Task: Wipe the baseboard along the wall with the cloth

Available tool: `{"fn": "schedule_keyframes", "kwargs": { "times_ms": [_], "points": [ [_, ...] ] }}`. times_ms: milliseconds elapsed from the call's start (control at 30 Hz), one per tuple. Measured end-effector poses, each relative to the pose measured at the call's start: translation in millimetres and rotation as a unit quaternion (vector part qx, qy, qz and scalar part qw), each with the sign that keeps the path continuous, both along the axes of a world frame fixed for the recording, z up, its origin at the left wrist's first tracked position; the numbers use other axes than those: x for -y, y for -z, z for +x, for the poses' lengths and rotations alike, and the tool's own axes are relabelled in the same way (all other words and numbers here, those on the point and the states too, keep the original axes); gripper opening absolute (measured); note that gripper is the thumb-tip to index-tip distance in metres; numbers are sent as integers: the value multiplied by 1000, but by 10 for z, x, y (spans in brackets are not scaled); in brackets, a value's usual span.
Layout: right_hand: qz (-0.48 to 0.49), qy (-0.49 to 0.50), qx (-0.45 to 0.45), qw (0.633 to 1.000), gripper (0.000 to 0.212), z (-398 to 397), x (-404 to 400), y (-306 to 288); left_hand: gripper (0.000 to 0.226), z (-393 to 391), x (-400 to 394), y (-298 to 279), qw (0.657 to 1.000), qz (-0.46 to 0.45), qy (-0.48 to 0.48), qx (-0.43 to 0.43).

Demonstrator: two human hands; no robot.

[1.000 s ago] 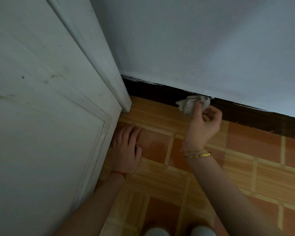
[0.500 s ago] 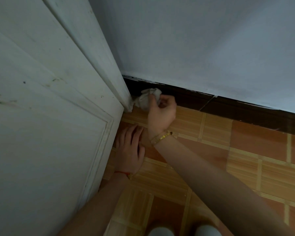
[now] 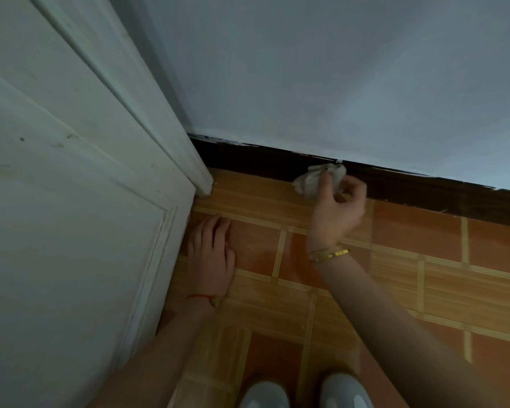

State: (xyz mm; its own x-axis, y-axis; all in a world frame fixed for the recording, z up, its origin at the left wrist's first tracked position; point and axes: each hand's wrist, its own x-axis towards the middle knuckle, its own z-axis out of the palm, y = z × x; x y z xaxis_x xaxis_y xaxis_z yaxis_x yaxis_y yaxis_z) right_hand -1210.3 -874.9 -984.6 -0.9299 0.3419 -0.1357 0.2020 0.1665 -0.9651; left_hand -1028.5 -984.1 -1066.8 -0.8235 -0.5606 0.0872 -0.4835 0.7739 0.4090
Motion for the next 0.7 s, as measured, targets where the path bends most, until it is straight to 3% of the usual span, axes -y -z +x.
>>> {"fn": "schedule_keyframes", "kwargs": {
  "times_ms": [100,233,500,600,700],
  "points": [
    [11,-63,3,998,25,96,268,-30,49,-81,-145,-28,1000,3,-26,-3],
    [1,-90,-1,996,20,124,352,-90,48,-223,-368,-56,999,-15,44,-10],
    [-2,82,-21,996,16,-271,-716,-28,46,-394,-540,-31,998,-19,68,9],
    [26,54,-39,997,20,-259,-735,13,47,-422,-580,-4,997,-28,66,21],
    [73,-41,-70,994,22,-120,-451,69,47,-408,-576,1,997,-29,66,16]
  ]
}}
